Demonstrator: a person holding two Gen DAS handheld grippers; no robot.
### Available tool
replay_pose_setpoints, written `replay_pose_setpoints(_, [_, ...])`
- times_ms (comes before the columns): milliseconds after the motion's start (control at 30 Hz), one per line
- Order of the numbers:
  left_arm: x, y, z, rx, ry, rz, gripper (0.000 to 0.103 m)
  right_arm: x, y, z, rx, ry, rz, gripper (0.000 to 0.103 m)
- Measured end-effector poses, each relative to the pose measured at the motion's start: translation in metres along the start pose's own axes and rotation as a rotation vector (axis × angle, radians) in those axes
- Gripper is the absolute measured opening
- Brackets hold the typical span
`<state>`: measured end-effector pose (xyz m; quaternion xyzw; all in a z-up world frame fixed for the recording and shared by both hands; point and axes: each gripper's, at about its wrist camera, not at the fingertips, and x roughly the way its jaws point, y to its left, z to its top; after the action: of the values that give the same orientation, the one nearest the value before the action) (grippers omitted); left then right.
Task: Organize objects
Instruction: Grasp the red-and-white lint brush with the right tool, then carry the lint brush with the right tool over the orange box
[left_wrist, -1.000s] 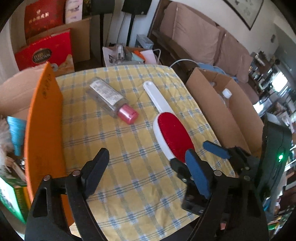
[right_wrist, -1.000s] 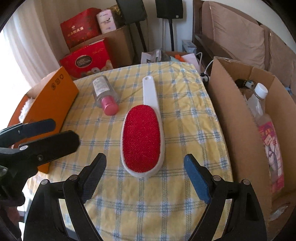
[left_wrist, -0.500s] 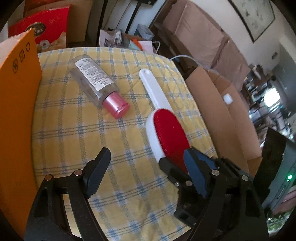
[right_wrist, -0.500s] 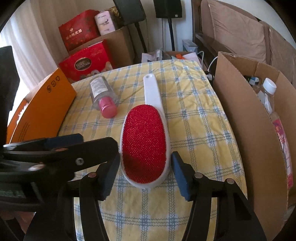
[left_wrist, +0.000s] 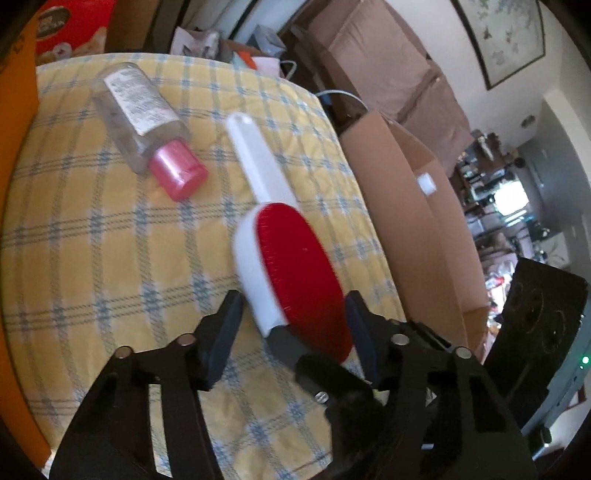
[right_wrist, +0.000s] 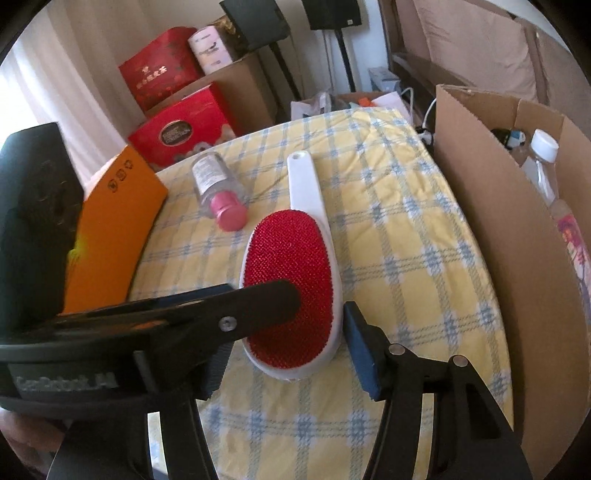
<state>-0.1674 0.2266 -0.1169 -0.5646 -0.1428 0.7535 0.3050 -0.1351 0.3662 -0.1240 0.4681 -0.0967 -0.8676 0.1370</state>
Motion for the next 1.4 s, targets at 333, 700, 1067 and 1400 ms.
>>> replay_pose_setpoints(333, [-0.026, -0.012, -0.008, 0.019, -0.043, -0.022, 0.047, -0.026, 0.013, -0.006, -0.028, -0.023, -0.025, 0.058])
replay_pose_setpoints(700, [-0.096, -0.011, -0.006, 0.03, -0.162, -0.021, 0.047, -0.065, 0.063, 0.009, -0.133, -0.081, -0.016, 0.058])
replay_pose_setpoints(1067, [-0.165, 0.044, -0.003, -0.056, -0.272, 0.038, 0.047, -0.053, 0.14, 0.023, -0.263, -0.086, 0.072, 0.058])
replay_pose_setpoints(1400, [-0.189, 0.098, -0.003, -0.145, -0.318, 0.082, 0.047, -0.019, 0.195, 0.031, -0.349, -0.037, 0.143, 0.058])
